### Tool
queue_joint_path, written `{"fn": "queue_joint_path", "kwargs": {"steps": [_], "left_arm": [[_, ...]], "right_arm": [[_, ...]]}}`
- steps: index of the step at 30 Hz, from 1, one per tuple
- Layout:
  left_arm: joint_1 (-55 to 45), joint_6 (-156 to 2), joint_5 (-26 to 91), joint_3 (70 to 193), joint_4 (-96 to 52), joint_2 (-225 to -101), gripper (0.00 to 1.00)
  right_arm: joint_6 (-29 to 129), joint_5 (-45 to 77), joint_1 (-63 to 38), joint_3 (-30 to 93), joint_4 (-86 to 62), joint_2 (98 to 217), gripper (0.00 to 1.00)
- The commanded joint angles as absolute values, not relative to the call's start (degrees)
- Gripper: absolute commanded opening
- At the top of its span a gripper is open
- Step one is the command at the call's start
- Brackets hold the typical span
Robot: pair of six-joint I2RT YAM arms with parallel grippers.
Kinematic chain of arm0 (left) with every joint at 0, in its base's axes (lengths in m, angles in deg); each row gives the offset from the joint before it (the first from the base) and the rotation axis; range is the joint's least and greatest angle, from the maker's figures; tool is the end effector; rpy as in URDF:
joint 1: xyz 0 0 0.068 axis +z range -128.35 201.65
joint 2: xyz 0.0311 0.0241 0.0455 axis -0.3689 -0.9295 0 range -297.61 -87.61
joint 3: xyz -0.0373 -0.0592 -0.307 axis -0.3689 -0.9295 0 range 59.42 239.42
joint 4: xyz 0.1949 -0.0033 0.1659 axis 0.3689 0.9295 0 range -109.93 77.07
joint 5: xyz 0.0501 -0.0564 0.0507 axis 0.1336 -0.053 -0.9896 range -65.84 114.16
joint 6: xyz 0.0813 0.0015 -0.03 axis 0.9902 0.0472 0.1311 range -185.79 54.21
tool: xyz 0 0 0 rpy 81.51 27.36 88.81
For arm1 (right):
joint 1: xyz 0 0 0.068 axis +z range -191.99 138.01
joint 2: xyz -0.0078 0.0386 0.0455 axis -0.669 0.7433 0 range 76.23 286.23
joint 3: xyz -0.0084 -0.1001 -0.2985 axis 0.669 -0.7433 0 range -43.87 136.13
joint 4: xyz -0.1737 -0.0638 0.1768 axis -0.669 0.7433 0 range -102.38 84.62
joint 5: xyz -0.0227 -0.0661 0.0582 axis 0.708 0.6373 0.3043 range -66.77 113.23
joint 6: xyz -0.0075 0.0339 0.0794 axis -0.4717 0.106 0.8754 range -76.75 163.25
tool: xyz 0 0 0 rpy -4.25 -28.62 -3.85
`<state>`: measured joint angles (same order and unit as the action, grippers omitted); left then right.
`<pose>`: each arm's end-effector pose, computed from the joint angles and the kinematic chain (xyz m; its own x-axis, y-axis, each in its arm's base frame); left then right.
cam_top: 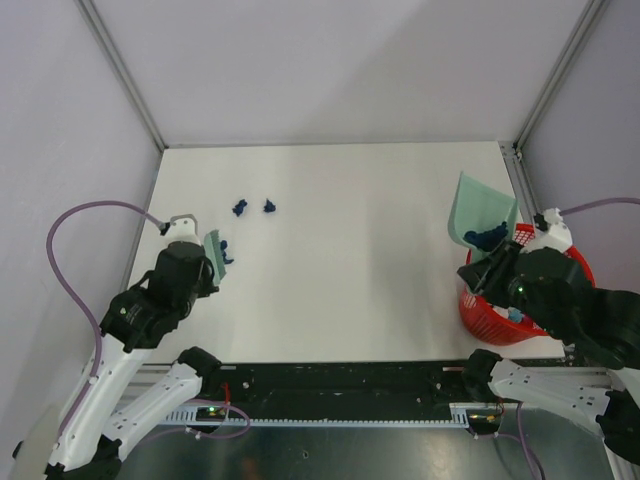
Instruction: Sweep away the paper scraps from the table
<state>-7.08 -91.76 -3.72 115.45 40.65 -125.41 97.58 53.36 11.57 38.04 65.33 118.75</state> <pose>0.0964 -0.0120 0.3383 -0.5845 -0.1212 -0.8023 -0.1492 0.9880 -0.0406 0.0609 0.0176 0.4324 -0.5900 0.3838 -0.7104 0.0299 0.8896 0.4557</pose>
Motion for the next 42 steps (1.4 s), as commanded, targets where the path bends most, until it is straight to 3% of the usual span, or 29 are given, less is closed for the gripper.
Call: {"fn": "queue_joint_path", "kwargs": {"steps": [1, 16, 29, 36, 42], "left_arm": [[-6.72, -92.17, -4.63, 115.47, 38.05, -125.21, 0.00], [-6.65, -92.18, -4.33, 115.46, 37.95, -124.59, 0.00], [-6.70, -92.19, -4.23, 115.43, 37.93, -124.47, 0.00], [-6.65, -92.24, -4.40, 115.40, 37.93, -123.87, 0.00], [-6.59, -92.13, -4.24, 115.40, 37.95, -124.04, 0.00]], "right_arm": [[101.16, 56.26, 11.03, 37.26, 69.76, 116.18, 0.00], [107.52, 61.00, 13.68, 35.22, 59.97, 106.37, 0.00], [123.24, 88.23, 42.61, 31.44, 60.51, 99.10, 0.00], [140.83, 89.84, 44.07, 32.01, 70.50, 105.41, 0.00], [139.44, 91.00, 46.01, 20.70, 53.27, 92.30, 0.00]]}}
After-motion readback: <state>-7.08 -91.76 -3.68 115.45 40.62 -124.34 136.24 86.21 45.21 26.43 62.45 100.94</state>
